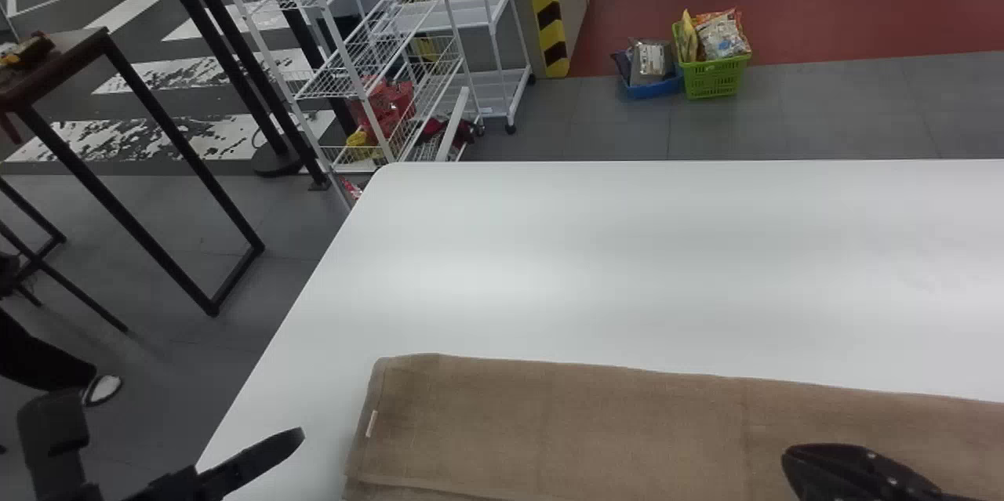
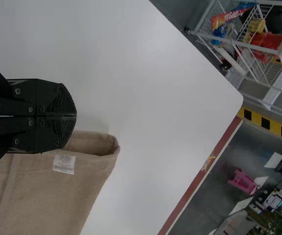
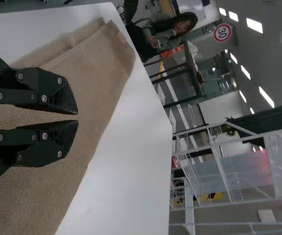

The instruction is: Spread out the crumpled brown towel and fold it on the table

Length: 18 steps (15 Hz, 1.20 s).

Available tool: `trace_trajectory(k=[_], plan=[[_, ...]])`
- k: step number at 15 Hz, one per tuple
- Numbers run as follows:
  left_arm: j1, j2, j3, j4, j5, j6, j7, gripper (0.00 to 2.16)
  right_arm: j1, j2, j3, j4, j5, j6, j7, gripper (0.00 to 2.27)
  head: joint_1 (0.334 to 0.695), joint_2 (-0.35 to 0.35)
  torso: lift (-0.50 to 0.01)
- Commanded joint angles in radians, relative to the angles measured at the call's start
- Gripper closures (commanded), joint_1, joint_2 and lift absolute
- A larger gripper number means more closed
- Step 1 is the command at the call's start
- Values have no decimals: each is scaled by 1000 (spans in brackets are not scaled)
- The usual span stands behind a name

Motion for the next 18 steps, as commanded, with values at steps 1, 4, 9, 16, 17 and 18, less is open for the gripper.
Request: trace_trajectory(k=[1, 4, 9, 16, 17, 18], plan=[[1, -4, 10, 18, 21, 6, -4, 1450, -34, -11, 18, 77, -2, -6, 25, 974, 695, 350, -127], [1, -4, 51, 14, 79, 117, -48, 1450, -75, -14, 63, 148, 7, -9, 36, 974, 695, 350, -127], [5, -4, 95, -17, 136, 243, -99, 1450, -100, -10, 104, 168, 49, 6, 24, 974, 695, 350, -127], [7, -4, 3, -17, 96, 166, -53, 1450, -103, -11, 104, 189, 58, 6, 24, 974, 695, 350, -127], [8, -4, -1, -17, 90, 160, -53, 1450, -103, -11, 103, 189, 58, 6, 24, 974, 695, 350, -127], [12, -4, -1, -19, 90, 160, -55, 1450, -101, -11, 101, 189, 58, 6, 22, 974, 695, 350, -127]])
